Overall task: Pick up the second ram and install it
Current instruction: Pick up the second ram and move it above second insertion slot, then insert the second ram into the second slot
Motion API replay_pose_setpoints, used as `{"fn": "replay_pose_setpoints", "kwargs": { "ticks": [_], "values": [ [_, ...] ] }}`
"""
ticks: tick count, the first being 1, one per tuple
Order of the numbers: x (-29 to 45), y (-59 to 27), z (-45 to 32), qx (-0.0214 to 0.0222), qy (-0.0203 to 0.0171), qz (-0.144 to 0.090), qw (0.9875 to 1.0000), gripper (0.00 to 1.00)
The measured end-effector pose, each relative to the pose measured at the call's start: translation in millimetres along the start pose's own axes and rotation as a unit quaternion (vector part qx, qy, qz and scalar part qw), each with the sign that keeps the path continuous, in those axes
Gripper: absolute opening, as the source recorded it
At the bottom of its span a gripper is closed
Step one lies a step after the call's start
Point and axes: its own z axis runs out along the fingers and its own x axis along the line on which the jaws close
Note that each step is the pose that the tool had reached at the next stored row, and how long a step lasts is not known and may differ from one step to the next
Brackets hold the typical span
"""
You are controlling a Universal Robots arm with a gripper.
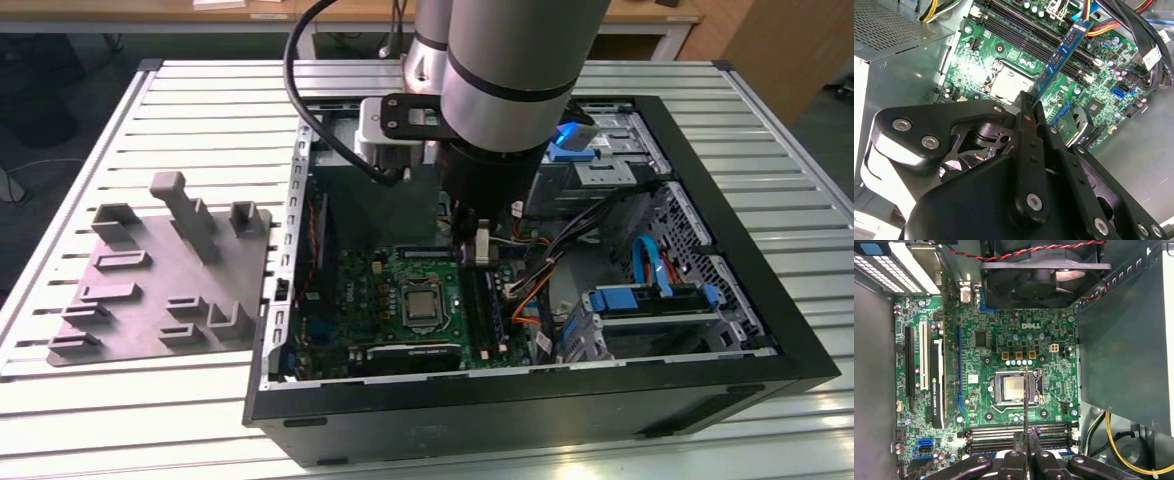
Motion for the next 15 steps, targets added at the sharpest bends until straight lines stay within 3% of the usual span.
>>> {"fn": "replay_pose_setpoints", "kwargs": {
  "ticks": [6, 10, 15],
  "values": [
    [0.0, 0.0, 0.1, 0.0002, -0.0001, 0.002, 1.0000, 0.14],
    [0.0, 0.0, 0.3, 0.0025, -0.0010, 0.027, 0.9996, 0.14],
    [0.1, 0.0, 0.5, 0.0057, -0.0023, 0.061, 0.9981, 0.14]
  ]
}}
